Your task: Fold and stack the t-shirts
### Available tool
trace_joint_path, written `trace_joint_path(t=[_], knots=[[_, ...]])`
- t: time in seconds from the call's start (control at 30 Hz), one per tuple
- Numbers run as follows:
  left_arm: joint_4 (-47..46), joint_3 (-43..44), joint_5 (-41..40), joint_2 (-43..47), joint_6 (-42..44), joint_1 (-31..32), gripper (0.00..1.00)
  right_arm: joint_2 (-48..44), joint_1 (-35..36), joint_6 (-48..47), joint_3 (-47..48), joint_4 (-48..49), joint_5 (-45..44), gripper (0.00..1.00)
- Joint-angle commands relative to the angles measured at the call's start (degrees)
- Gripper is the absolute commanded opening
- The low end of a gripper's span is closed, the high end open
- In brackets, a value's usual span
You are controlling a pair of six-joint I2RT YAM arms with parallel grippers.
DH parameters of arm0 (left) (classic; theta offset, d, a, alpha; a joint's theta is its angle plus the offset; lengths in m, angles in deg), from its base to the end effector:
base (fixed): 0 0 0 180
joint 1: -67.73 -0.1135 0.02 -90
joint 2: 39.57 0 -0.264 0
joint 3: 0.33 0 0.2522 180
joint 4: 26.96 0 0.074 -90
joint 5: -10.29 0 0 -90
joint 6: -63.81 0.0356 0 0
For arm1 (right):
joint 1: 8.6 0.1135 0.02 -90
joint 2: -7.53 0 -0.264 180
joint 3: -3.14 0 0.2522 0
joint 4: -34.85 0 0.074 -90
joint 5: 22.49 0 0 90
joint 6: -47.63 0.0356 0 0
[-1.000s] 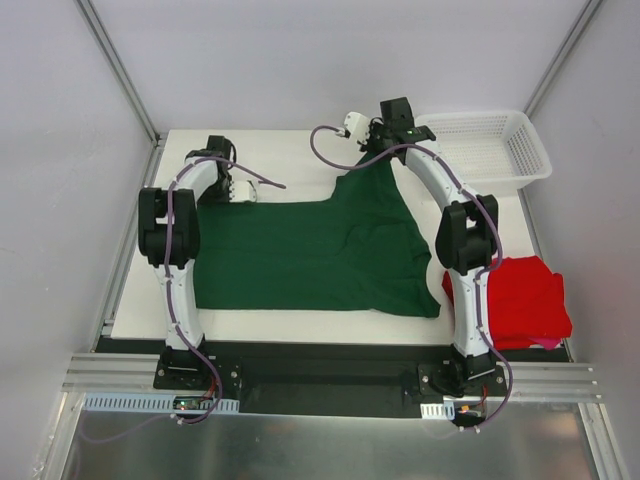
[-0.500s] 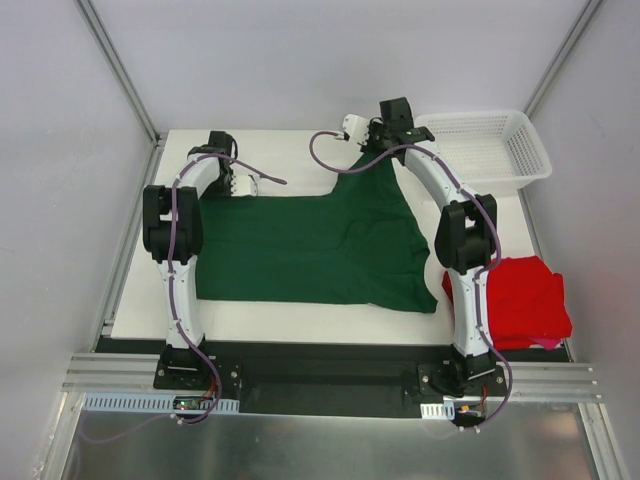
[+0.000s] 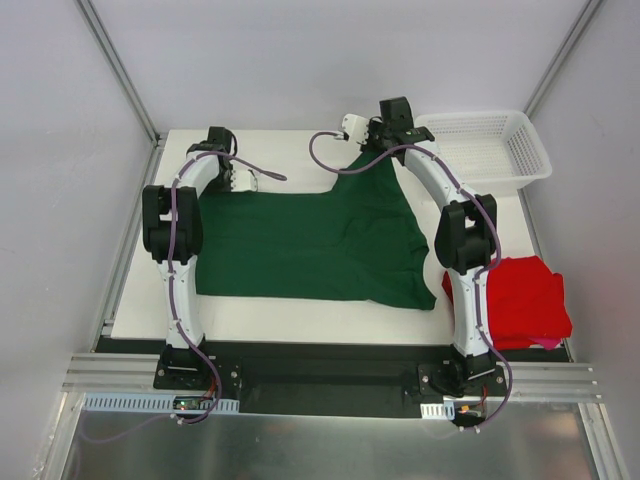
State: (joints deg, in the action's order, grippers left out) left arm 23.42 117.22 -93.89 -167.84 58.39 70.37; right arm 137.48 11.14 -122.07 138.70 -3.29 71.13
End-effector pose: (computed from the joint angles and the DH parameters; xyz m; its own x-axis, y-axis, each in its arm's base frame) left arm 0.4836 -0.0136 0.1789 -0.1559 0.9734 0.1679 0.8637 0.0519 0.5014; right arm 0.5008 0.1821 0.2816 0.2904 -0.9390 -0.1842 -0.5672 -0.0140 -0.8235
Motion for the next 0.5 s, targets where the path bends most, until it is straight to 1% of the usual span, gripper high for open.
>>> trace_joint_path(t=[0.0,0.47], knots=[[0.91,0.46,-0.77,3.37,-0.73,0.0,0.0,-5.75,0.47,-0.54,-0.25,1.8,-0.01,0.01],[0.82,-3.94,-0.77,9.78,-3.19,0.62,0.0,-12.26,0.91,1.57,-0.86,-1.1,1.04,0.01]])
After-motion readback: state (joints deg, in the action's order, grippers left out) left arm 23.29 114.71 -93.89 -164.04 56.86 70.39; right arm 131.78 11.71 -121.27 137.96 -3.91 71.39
